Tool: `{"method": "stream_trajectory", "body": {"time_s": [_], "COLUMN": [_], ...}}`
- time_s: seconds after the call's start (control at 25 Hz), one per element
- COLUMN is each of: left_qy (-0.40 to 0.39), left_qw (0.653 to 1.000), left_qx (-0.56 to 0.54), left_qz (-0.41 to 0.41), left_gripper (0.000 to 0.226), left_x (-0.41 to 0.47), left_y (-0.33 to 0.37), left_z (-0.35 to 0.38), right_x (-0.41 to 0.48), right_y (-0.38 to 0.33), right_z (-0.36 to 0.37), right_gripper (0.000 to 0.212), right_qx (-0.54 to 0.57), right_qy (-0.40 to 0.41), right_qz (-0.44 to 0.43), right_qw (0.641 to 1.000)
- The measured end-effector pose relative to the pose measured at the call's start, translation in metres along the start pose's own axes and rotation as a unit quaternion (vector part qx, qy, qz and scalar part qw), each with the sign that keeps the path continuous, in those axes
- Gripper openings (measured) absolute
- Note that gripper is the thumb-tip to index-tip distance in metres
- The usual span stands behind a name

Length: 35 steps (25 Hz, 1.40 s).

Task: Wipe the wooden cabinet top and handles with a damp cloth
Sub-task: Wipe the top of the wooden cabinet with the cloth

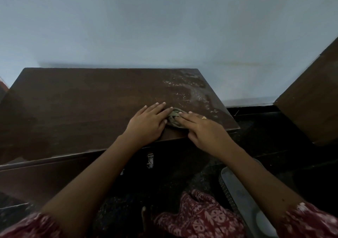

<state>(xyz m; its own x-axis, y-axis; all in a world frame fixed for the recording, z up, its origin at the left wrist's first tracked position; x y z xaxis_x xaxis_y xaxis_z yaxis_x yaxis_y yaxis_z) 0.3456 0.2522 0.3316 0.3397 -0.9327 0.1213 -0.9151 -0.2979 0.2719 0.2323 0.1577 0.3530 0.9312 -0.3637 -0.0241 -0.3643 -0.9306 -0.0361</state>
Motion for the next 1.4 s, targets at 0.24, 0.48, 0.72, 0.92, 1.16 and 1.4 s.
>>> {"method": "stream_trajectory", "body": {"time_s": [0.24, 0.48, 0.72, 0.92, 1.16, 1.4], "left_qy": [0.015, 0.016, 0.021, -0.031, -0.082, -0.072], "left_qw": [0.999, 0.998, 0.999, 0.996, 0.989, 0.987], "left_qx": [-0.010, -0.037, 0.023, 0.058, 0.083, 0.139], "left_qz": [-0.027, -0.046, 0.014, 0.066, 0.087, 0.045], "left_gripper": [0.052, 0.051, 0.066, 0.053, 0.054, 0.051], "left_x": [0.021, 0.022, 0.027, 0.079, 0.145, 0.165], "left_y": [-0.010, -0.024, 0.018, 0.059, 0.063, 0.026], "left_z": [0.000, 0.000, 0.011, 0.028, 0.039, 0.025], "right_x": [0.042, 0.060, 0.028, 0.015, 0.052, 0.099], "right_y": [0.012, -0.023, 0.026, 0.088, 0.125, 0.110], "right_z": [0.008, 0.018, 0.018, 0.012, 0.014, 0.009], "right_gripper": [0.051, 0.055, 0.053, 0.052, 0.052, 0.051], "right_qx": [0.077, 0.065, 0.025, 0.042, 0.080, 0.090], "right_qy": [0.044, 0.044, 0.066, 0.073, 0.065, 0.060], "right_qz": [0.079, -0.004, -0.011, 0.063, 0.136, 0.142], "right_qw": [0.993, 0.997, 0.997, 0.994, 0.985, 0.984]}}
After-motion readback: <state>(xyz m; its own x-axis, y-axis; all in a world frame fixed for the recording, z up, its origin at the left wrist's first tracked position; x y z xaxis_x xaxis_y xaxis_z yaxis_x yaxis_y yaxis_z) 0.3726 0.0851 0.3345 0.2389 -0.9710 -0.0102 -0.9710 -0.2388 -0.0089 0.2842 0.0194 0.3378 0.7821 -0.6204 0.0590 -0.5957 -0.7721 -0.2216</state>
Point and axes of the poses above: each hand's wrist, its own x-axis towards the middle knuckle, its own z-axis out of the palm, y = z × x, the point moved 5 cm from there along x, towards the middle knuckle, and after that the axes turned 9 degrees about z, right-handed, at the moved point
